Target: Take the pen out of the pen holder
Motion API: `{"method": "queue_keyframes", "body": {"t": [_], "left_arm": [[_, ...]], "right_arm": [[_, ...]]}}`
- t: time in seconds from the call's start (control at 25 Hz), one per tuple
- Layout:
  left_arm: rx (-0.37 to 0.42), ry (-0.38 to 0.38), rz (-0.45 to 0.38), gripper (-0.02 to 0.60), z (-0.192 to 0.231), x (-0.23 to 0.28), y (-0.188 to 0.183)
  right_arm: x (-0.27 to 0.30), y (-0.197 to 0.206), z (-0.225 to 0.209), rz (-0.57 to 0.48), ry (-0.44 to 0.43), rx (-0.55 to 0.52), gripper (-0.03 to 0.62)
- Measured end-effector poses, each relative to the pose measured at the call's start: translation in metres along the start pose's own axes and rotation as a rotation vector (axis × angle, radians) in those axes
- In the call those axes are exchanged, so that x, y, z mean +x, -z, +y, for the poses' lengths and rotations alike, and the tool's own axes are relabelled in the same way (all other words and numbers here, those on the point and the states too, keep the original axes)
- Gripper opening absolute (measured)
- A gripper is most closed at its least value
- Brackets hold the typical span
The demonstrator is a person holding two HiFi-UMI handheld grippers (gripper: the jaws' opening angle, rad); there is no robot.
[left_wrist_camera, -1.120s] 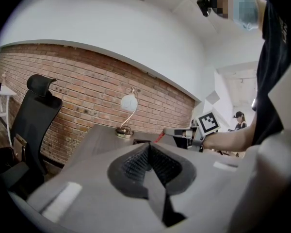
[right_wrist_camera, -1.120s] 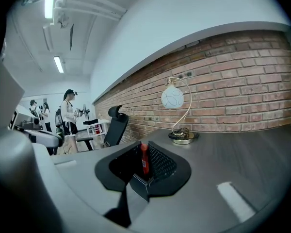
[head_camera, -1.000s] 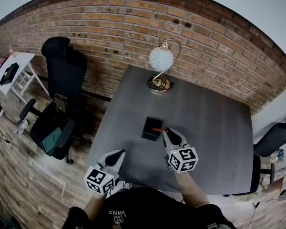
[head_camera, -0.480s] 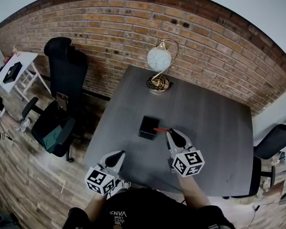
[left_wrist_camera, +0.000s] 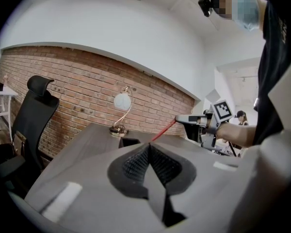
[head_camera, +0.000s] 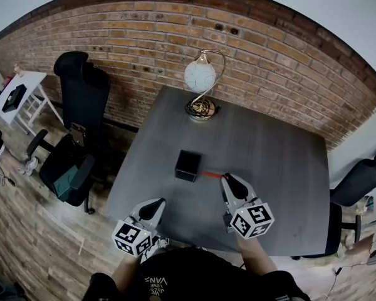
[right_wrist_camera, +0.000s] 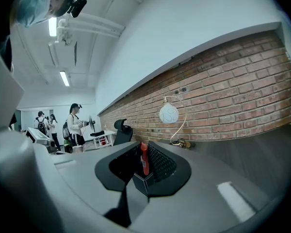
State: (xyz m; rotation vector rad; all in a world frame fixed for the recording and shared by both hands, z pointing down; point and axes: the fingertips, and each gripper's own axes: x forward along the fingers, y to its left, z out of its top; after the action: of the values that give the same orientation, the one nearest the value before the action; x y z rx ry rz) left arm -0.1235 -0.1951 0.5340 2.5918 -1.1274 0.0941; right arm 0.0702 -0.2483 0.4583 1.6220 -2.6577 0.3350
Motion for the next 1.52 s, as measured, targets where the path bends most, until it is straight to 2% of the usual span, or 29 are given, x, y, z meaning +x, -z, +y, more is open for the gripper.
{"method": "queue_keyframes", "body": {"t": [0.24, 0.88, 1.52], "left_arm": [[0.006, -0.003, -0.001, 0.052, -0.014, 0.002, -0.001], [0.0, -0.08, -0.017, 0.052, -0.05, -0.001, 0.007], [-0.014, -0.126, -0.029, 0.052, -0.094, 0.009, 0.021]], "right_arm": [[-0.019, 0.007, -0.005, 0.01, -0.001, 0.016, 0.049], [-0.059, 0.024, -0.023, 0.044, -0.049, 0.047, 0.049], [-0.096, 0.045, -0.05, 0.099, -0.089, 0.061, 0.049]]}}
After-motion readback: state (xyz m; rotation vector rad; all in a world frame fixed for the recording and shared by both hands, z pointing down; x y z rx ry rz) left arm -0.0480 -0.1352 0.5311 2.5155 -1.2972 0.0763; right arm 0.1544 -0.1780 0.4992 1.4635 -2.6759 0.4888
